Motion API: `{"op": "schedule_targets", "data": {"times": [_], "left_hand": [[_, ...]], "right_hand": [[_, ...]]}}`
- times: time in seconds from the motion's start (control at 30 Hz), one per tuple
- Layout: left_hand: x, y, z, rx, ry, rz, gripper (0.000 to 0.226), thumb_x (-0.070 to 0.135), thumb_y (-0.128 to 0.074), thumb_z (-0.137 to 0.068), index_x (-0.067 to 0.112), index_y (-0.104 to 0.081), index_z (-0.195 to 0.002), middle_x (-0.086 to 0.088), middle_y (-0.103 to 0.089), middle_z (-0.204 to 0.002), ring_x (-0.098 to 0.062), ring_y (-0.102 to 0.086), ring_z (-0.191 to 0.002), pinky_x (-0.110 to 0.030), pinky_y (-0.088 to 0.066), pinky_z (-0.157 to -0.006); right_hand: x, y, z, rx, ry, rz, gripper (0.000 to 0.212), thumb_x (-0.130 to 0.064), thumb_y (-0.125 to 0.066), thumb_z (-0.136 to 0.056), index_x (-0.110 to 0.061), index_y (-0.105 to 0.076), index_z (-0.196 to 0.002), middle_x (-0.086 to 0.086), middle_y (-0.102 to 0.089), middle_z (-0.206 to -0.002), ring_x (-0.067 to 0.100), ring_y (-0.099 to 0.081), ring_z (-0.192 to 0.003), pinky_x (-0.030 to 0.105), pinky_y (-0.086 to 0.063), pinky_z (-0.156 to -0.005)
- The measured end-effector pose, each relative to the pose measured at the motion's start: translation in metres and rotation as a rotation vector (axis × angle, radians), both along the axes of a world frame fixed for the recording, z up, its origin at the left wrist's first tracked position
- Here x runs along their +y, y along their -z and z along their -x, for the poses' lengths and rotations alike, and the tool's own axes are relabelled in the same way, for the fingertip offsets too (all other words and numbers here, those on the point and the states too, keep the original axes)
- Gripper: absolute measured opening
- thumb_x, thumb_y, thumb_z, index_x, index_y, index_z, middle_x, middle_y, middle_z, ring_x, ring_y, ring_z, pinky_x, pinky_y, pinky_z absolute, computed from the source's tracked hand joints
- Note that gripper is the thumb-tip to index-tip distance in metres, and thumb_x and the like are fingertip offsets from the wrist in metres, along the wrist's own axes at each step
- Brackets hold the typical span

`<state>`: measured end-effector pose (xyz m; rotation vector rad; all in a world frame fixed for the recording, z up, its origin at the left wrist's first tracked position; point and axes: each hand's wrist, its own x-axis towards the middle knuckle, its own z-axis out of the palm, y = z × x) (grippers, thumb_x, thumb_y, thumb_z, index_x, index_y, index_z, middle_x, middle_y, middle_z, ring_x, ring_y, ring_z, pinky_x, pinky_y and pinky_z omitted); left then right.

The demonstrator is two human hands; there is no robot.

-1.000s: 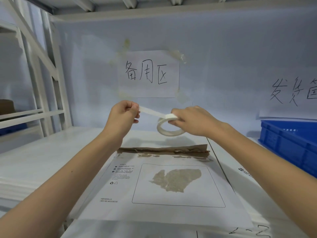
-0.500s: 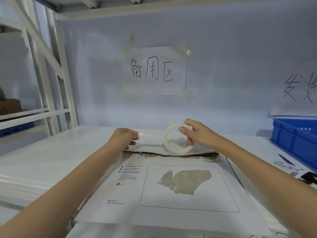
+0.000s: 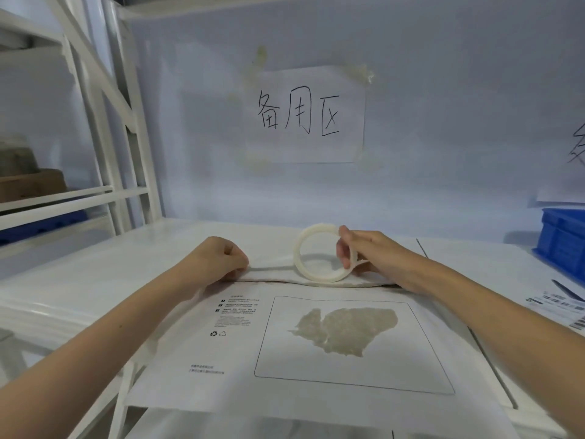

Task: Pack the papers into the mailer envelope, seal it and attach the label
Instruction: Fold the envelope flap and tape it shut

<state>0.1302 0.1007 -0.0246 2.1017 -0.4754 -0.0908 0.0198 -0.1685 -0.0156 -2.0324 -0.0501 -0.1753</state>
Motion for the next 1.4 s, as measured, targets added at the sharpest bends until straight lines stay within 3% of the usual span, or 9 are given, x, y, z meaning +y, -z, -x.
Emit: {"op": "schedule_targets", "data": {"times": [0.13, 0.27, 0.43, 0.57, 0.7, 1.07, 1.3, 1.4], "left_hand": [[0.010, -0.002, -0.002, 0.024, -0.007, 0.067, 0.010, 0.002, -0.060, -0.086, 0.000, -0.065, -0.078, -0.012, -0.064, -0.071, -0.022, -0.057, -0.065, -0.028, -0.048, -0.066], [0.017, 0.000, -0.006, 0.006, -0.001, 0.029, 0.013, 0.000, -0.061, -0.082, 0.002, -0.065, -0.070, -0.014, -0.066, -0.073, -0.023, -0.057, -0.068, -0.032, -0.047, -0.071], [0.027, 0.007, -0.008, -0.044, 0.006, -0.054, 0.009, 0.011, -0.068, -0.080, 0.008, -0.072, -0.074, -0.007, -0.073, -0.072, -0.015, -0.059, -0.066, -0.027, -0.047, -0.069], [0.029, 0.014, -0.004, -0.150, 0.015, -0.073, 0.008, 0.015, -0.070, -0.082, 0.012, -0.073, -0.076, 0.002, -0.069, -0.069, -0.010, -0.058, -0.065, -0.022, -0.046, -0.068], [0.029, 0.017, -0.006, -0.190, -0.006, -0.080, 0.007, 0.014, -0.069, -0.082, 0.010, -0.073, -0.077, -0.007, -0.071, -0.078, -0.012, -0.057, -0.067, -0.025, -0.047, -0.071], [0.032, 0.019, -0.010, -0.147, -0.042, -0.053, 0.006, 0.012, -0.071, -0.079, 0.007, -0.071, -0.076, 0.003, -0.060, -0.063, -0.012, -0.052, -0.060, -0.023, -0.043, -0.061], [0.033, 0.015, -0.012, -0.171, -0.031, -0.136, 0.008, 0.015, -0.072, -0.079, 0.007, -0.070, -0.077, 0.000, -0.064, -0.071, -0.016, -0.055, -0.065, -0.027, -0.044, -0.065], [0.037, 0.015, -0.016, -0.163, -0.028, -0.153, 0.008, 0.017, -0.073, -0.075, 0.012, -0.069, -0.071, -0.008, -0.072, -0.079, -0.028, -0.068, -0.081, -0.038, -0.053, -0.078]], "right_hand": [[0.003, 0.005, 0.001, 0.059, -0.058, -0.013, 0.038, -0.055, -0.047, -0.094, -0.022, -0.059, -0.081, 0.000, -0.073, -0.095, 0.016, -0.059, -0.090, 0.031, -0.044, -0.092], [0.010, -0.003, 0.000, 0.034, -0.077, 0.121, 0.014, -0.031, -0.049, -0.101, -0.023, -0.061, -0.103, -0.006, -0.069, -0.089, 0.007, -0.062, -0.083, 0.028, -0.044, -0.080], [0.026, -0.008, -0.006, -0.013, -0.039, 0.272, 0.024, -0.035, -0.034, -0.105, -0.036, -0.046, -0.126, -0.003, -0.055, -0.090, 0.011, -0.051, -0.083, 0.029, -0.044, -0.074], [0.032, -0.006, -0.007, -0.083, -0.019, 0.366, 0.031, -0.034, -0.029, -0.105, -0.036, -0.039, -0.135, -0.004, -0.050, -0.087, 0.006, -0.049, -0.078, 0.021, -0.040, -0.070], [0.035, -0.007, -0.008, -0.098, -0.020, 0.433, 0.032, -0.034, -0.027, -0.106, -0.035, -0.037, -0.136, -0.005, -0.050, -0.088, 0.007, -0.049, -0.082, 0.019, -0.038, -0.068], [0.039, -0.012, -0.012, -0.055, -0.029, 0.516, 0.034, -0.036, -0.025, -0.105, -0.034, -0.033, -0.138, -0.014, -0.046, -0.087, 0.008, -0.048, -0.083, 0.018, -0.035, -0.064], [0.044, -0.020, -0.014, 0.017, -0.022, 0.583, 0.035, -0.037, -0.024, -0.105, -0.032, -0.031, -0.139, -0.006, -0.046, -0.084, 0.016, -0.047, -0.083, 0.023, -0.040, -0.063], [0.047, -0.025, -0.011, 0.062, -0.017, 0.585, 0.033, -0.038, -0.024, -0.105, -0.034, -0.032, -0.136, -0.001, -0.046, -0.086, 0.021, -0.047, -0.082, 0.037, -0.051, -0.069]]}}
